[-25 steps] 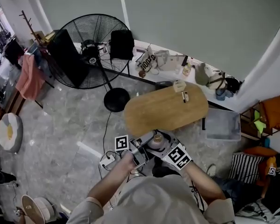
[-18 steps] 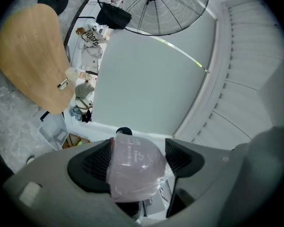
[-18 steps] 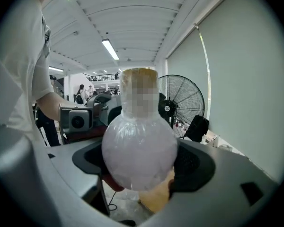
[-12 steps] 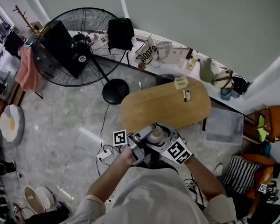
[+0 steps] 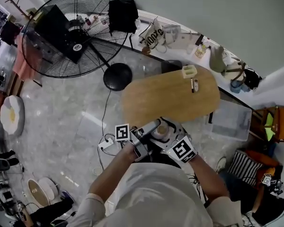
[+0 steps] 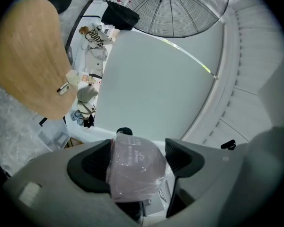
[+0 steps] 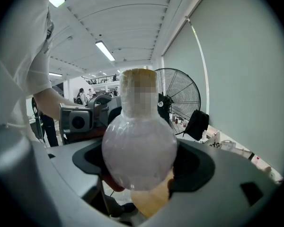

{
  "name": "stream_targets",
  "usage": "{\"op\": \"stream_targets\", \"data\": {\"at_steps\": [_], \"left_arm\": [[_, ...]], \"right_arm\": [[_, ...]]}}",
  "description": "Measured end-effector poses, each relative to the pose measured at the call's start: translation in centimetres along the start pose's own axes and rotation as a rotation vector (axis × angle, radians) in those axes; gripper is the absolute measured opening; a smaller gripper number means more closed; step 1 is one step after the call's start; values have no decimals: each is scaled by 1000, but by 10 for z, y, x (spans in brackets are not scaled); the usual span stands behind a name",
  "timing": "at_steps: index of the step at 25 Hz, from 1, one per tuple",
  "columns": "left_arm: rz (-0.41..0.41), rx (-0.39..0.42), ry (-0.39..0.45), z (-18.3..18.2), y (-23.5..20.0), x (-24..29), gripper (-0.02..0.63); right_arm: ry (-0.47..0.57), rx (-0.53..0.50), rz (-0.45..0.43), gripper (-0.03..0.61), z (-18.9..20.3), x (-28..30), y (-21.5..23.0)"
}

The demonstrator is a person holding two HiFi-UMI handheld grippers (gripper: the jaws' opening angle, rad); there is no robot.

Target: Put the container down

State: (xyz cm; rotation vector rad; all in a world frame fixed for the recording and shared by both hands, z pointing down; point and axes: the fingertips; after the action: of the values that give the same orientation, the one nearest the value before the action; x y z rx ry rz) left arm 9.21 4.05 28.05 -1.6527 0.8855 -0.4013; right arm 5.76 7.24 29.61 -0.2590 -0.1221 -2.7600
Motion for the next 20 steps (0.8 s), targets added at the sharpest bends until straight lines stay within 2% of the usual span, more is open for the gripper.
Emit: {"op": "stream_targets", "data": {"at_steps": [10,20], "left_arm": [[-91,-104,0,-80,-64,19,356],[-199,-153,19,-161,-165,6,356]], "right_arm": [[-26,151,56,396,60,55,60],[-77,262,135,396,162,109,119]]}}
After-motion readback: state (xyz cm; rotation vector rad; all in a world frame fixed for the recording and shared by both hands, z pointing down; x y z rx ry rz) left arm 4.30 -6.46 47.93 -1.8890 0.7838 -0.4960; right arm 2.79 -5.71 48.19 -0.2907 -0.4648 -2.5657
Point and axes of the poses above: the fingertips, and each gripper's own axes: x forward along the fingers, y to its right, z out of its underside, and after that the axes turned 11 degrees about y, right-handed
